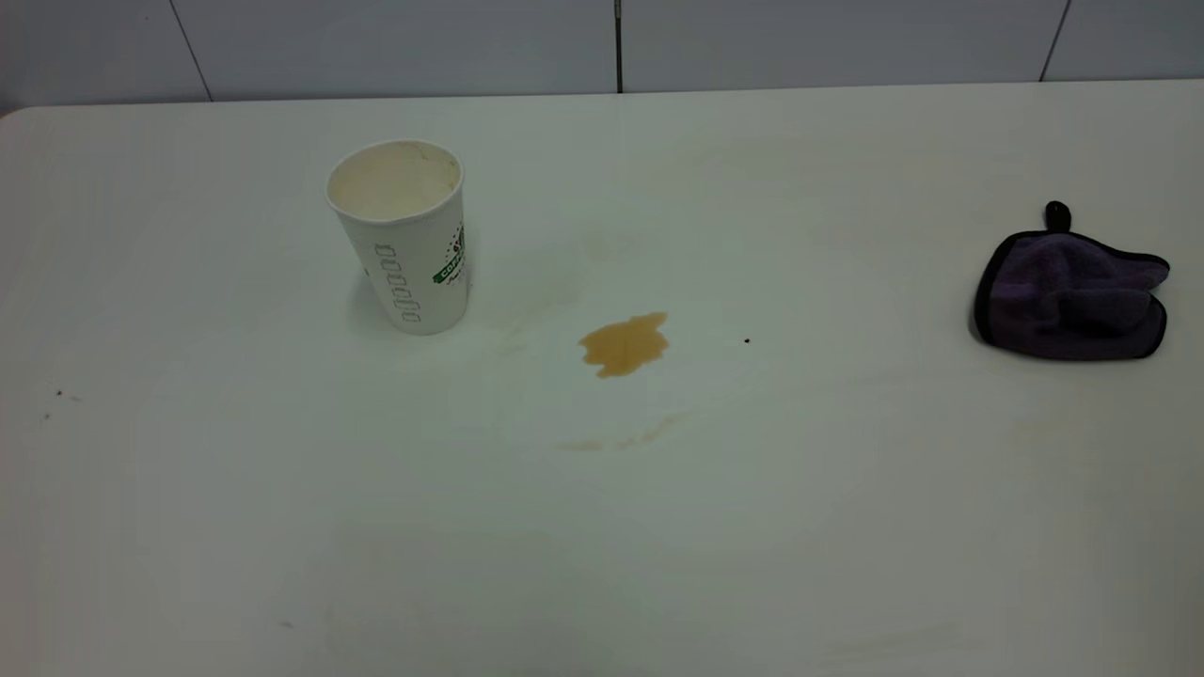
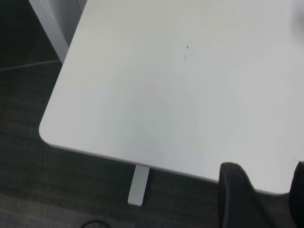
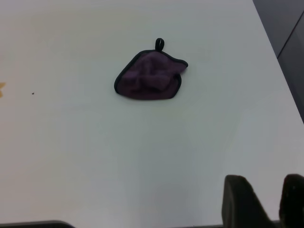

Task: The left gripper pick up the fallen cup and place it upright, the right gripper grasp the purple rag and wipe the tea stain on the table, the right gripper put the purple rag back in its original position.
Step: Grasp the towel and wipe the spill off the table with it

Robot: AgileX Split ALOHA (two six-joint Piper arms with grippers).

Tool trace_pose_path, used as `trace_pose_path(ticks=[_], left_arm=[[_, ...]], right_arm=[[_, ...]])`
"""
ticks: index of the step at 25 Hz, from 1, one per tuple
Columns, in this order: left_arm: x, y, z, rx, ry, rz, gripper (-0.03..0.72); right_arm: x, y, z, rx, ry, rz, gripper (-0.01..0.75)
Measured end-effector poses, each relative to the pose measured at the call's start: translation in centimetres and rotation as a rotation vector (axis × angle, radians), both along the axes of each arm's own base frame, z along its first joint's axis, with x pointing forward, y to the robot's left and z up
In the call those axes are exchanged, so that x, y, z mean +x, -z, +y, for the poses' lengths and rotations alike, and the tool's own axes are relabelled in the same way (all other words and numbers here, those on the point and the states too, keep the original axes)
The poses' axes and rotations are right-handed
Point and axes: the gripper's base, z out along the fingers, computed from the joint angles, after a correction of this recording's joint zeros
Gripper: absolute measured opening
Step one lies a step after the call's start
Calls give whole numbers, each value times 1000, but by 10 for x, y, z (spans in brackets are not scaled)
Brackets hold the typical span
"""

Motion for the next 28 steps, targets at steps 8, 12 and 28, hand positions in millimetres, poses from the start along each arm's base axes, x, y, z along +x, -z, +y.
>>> trace_pose_path(ticks=[8,12,28], left_arm=[[-7,1,0,2,0,-50,313],[-7,1,-1,1,1,-53,313],[-8,1,-1,11,15,-52,313]], right_arm=[[0,0,0,0,0,0,239],[0,0,0,0,0,0,239],[0,0,0,0,0,0,239]])
